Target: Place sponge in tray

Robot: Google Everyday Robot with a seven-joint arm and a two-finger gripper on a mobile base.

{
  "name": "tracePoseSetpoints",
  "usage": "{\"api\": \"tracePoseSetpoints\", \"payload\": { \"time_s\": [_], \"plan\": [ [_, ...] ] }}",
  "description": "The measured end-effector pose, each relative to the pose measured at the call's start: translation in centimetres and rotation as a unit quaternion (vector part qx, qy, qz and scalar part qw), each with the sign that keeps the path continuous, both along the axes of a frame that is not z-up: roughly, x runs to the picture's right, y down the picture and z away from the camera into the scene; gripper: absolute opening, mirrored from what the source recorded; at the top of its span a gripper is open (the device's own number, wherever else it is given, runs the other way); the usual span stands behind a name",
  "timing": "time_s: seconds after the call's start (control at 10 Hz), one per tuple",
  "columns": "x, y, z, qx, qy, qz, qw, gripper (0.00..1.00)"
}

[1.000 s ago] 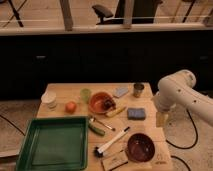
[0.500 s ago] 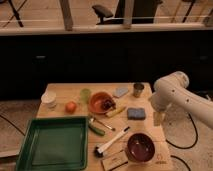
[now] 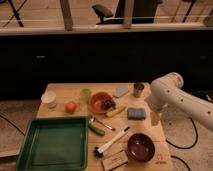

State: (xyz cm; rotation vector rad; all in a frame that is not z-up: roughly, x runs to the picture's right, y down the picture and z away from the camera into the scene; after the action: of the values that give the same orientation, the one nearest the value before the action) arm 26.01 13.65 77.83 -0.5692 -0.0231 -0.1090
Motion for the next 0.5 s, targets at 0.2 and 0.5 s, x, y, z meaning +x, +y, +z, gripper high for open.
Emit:
{"api": "tracePoseSetpoints", "payload": {
  "time_s": [0.2, 0.5],
  "plan": [
    [-0.38, 0.13, 0.69, 0.000, -0.008, -0.013, 0.9999, 0.80],
    [-0.98, 0.32, 1.25, -0.002, -0.014, -0.029, 0.9995, 0.80]
  ]
}}
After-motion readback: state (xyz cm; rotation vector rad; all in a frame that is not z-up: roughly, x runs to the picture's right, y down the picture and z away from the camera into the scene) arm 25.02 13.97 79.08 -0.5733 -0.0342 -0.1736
